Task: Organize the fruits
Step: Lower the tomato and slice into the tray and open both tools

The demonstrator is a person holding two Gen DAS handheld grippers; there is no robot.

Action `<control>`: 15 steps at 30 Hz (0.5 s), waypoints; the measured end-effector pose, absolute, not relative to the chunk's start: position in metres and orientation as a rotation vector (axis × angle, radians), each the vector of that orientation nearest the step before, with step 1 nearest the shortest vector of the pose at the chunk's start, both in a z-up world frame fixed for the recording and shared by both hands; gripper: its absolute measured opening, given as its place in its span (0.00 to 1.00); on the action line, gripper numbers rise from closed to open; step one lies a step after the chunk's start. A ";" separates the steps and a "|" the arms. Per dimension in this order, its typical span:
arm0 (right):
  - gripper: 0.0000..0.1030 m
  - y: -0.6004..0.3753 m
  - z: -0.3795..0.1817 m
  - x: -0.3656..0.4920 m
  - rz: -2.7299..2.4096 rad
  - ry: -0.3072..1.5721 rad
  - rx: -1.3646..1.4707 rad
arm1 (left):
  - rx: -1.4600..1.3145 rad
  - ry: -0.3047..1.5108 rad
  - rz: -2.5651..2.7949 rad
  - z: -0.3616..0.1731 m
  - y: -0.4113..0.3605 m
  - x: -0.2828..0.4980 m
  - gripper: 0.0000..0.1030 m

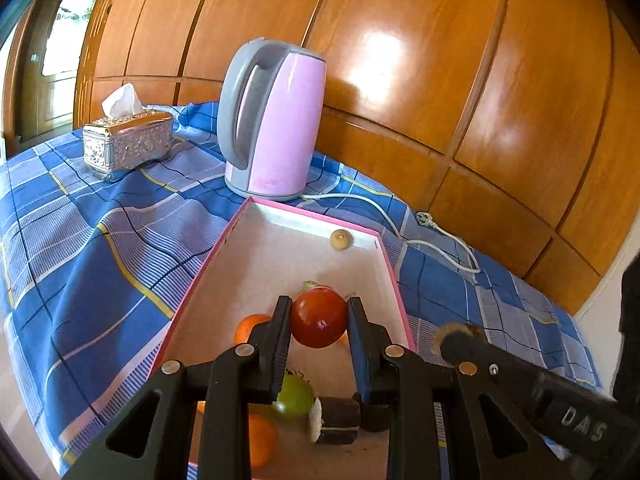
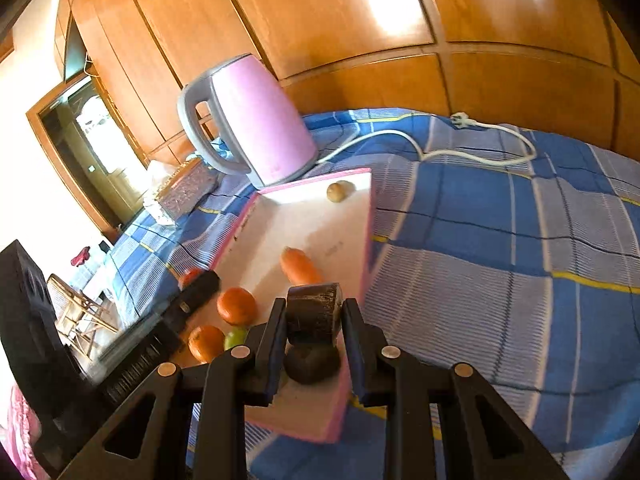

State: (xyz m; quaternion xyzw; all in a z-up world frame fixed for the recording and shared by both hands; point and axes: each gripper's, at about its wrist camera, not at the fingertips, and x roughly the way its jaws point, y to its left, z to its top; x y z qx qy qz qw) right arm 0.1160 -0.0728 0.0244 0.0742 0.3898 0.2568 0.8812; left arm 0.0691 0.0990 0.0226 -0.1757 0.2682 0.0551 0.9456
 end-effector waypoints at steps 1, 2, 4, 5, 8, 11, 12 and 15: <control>0.26 -0.071 0.025 0.118 0.538 0.812 0.156 | -0.357 0.542 0.122 0.022 0.099 0.070 0.26; 0.26 -0.069 0.026 0.120 0.541 0.811 0.157 | -0.358 0.538 0.130 0.022 0.100 0.070 0.26; 0.27 -0.065 0.026 0.123 0.545 0.811 0.161 | -0.354 0.526 0.160 0.022 0.101 0.070 0.27; 0.27 -0.064 0.026 0.125 0.547 0.813 0.165 | -0.354 0.524 0.166 0.021 0.101 0.071 0.27; 0.27 -0.061 0.024 0.130 0.551 0.825 0.176 | -0.355 0.526 0.199 0.018 0.103 0.074 0.26; 0.27 -0.059 0.021 0.135 0.550 0.840 0.187 | -0.365 0.533 0.212 0.014 0.106 0.077 0.27; 0.27 -0.059 0.020 0.137 0.549 0.843 0.188 | -0.370 0.537 0.216 0.012 0.107 0.078 0.27; 0.28 -0.057 0.018 0.141 0.547 0.851 0.194 | -0.382 0.551 0.224 0.008 0.110 0.082 0.27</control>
